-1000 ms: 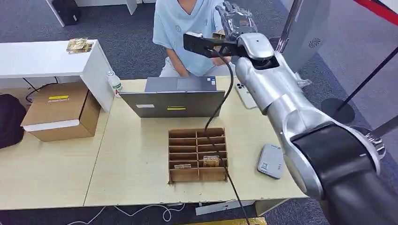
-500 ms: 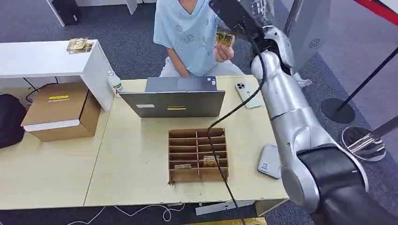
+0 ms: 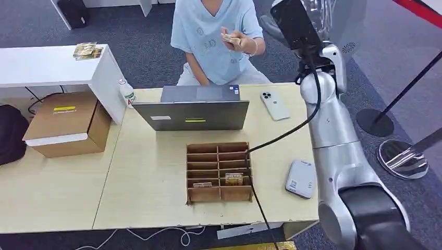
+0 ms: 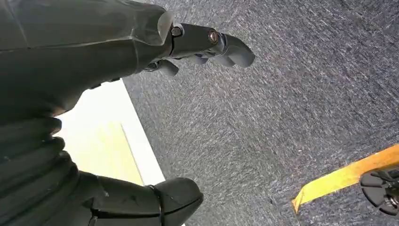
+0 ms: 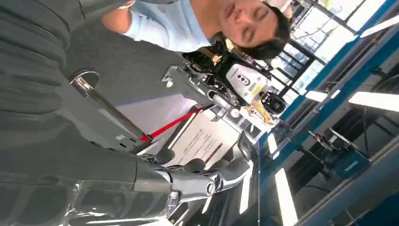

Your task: Pass the card to the sensor for recognition and then transmit it.

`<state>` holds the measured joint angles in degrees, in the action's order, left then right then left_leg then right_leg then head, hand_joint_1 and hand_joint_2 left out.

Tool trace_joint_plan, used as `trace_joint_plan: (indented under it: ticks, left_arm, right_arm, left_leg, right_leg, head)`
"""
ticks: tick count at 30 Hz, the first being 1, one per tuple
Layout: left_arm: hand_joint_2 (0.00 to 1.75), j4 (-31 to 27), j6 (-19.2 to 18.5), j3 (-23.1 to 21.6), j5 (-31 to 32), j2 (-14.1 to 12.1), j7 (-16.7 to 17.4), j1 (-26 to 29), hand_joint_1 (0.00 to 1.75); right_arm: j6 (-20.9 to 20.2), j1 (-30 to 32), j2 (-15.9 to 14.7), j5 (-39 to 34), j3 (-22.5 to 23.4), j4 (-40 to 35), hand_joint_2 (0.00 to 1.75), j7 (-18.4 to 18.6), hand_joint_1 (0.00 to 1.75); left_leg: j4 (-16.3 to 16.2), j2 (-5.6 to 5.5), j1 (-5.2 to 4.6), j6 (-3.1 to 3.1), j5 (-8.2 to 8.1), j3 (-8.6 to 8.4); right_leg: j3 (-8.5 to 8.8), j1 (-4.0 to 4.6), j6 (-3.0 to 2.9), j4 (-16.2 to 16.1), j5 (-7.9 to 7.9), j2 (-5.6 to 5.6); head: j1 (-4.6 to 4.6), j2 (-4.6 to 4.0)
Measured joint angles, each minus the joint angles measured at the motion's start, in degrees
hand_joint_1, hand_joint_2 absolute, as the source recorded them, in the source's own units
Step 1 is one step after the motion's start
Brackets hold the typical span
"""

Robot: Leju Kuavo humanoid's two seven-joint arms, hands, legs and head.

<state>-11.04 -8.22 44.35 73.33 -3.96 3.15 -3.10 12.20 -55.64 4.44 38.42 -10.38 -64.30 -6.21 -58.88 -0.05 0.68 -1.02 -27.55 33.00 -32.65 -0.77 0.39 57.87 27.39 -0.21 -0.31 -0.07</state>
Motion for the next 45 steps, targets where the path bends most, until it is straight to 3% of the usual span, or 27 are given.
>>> trace_joint_plan:
  ticks: [5, 11, 17, 23, 31, 38, 39, 40, 41, 42, 43, 45]
  left_arm:
    - [1.75, 0.0, 0.1, 0.8, 0.0, 0.1, 0.6, 0.1, 0.0]
    - [1.75, 0.0, 0.6, 2.5, -0.8, 0.2, 1.2, 0.4, 0.0]
    - [1.75, 0.0, 1.1, 4.1, -1.1, 0.5, 1.5, 0.9, 0.0]
    - [1.75, 0.0, 1.9, 4.9, -1.1, 0.7, 1.5, 1.0, 0.0]
    - [1.75, 0.0, 2.6, 5.6, -0.5, 0.9, 1.4, 1.0, 0.0]
    - [1.75, 0.0, 2.6, 5.7, 0.0, 0.9, 1.5, 0.9, 0.0]
    - [1.75, 0.0, 2.6, 5.7, 0.0, 0.9, 1.5, 0.9, 0.0]
    - [1.75, 0.0, 2.6, 5.7, 0.0, 0.9, 1.5, 0.9, 0.0]
    - [1.75, 0.0, 2.6, 5.7, 0.2, 0.9, 1.5, 0.9, 0.0]
    - [1.75, 0.0, 2.6, 5.7, 0.2, 0.9, 1.5, 0.9, 0.0]
    - [1.75, 0.0, 2.5, 5.7, 0.2, 0.9, 1.5, 0.9, 0.0]
    - [1.75, 0.0, 2.5, 5.7, 0.3, 0.9, 1.6, 0.8, 0.0]
  right_arm:
    - [-1.4, 8.4, -3.1, -13.1, 0.1, -10.7, 1.75, -2.1, 0.0]
    - [-7.5, 20.9, -10.4, -25.2, 2.2, -23.4, 1.75, -4.2, 0.0]
    - [-10.3, 35.4, -18.6, -34.0, 7.2, -33.0, 1.75, -8.6, 0.0]
    - [-11.6, 49.1, -23.6, -39.5, 14.3, -40.9, 1.75, -12.6, 0.0]
    - [-14.6, 58.6, -25.6, -37.6, 18.2, -46.4, 1.75, -14.9, 0.0]
    - [-11.3, 63.9, -25.6, -24.7, 17.1, -48.9, 1.75, -14.8, 0.02]
    - [-10.6, 64.1, -25.6, -22.4, 16.5, -49.0, 1.75, -14.1, 0.75]
    - [-9.8, 64.2, -25.6, -19.6, 15.8, -49.0, 1.75, -13.2, 1.33]
    - [-9.2, 64.3, -25.6, -17.5, 15.1, -49.0, 1.75, -12.8, 1.34]
    - [-9.0, 64.3, -25.6, -16.5, 14.5, -49.0, 1.75, -12.4, 1.1]
    - [-8.9, 64.3, -25.6, -15.2, 13.7, -49.0, 1.75, -11.8, 1.15]
    - [-8.6, 64.2, -25.6, -13.2, 12.1, -48.9, 1.75, -10.8, 1.1]
  left_leg:
    - [0.0, -0.14, -0.01, 0.02, -0.02, 0.05]
    - [0.0, -0.18, -0.04, 0.11, -0.09, 0.11]
    - [0.0, -0.25, -0.04, 0.13, -0.15, 0.13]
    - [0.0, -0.17, -0.04, 0.13, -0.23, 0.14]
    - [0.0, -0.18, -0.02, 0.12, -0.22, 0.11]
    - [0.0, -0.14, -0.03, 0.12, -0.22, 0.11]
    - [0.0, -0.14, -0.03, 0.13, -0.22, 0.11]
    - [0.0, -0.14, -0.03, 0.13, -0.22, 0.11]
    - [0.0, -0.14, -0.03, 0.13, -0.22, 0.11]
    - [0.0, -0.14, -0.03, 0.13, -0.22, 0.11]
    - [0.0, -0.14, -0.03, 0.12, -0.22, 0.11]
    - [0.0, -0.14, -0.03, 0.12, -0.21, 0.11]
  right_leg:
    - [0.03, 0.0, 0.04, -0.1, 0.03, -0.13]
    - [0.04, -0.02, 0.07, -0.1, 0.05, -0.18]
    - [0.03, -0.02, 0.09, -0.2, 0.07, -0.27]
    - [0.01, -0.02, 0.07, -0.2, 0.12, -0.21]
    - [0.04, -0.01, 0.05, -0.2, 0.13, -0.22]
    - [0.04, -0.01, 0.05, -0.1, 0.13, -0.19]
    - [0.04, -0.02, 0.05, -0.1, 0.13, -0.19]
    - [0.04, -0.02, 0.05, -0.1, 0.13, -0.18]
    - [0.04, -0.02, 0.05, -0.1, 0.13, -0.18]
    - [0.04, -0.02, 0.05, -0.1, 0.13, -0.18]
    - [0.04, -0.02, 0.05, -0.1, 0.13, -0.18]
    - [0.04, -0.01, 0.05, -0.1, 0.13, -0.18]
  head:
    - [0.02, 0.0]
    - [0.02, 0.0]
    - [0.0, 0.0]
    - [0.0, 0.0]
    - [0.0, 0.0]
    - [0.0, 0.0]
    - [0.0, 0.0]
    - [0.0, 0.0]
    - [0.0, 0.0]
    - [0.0, 0.0]
    - [0.0, 0.0]
    - [0.0, 0.0]
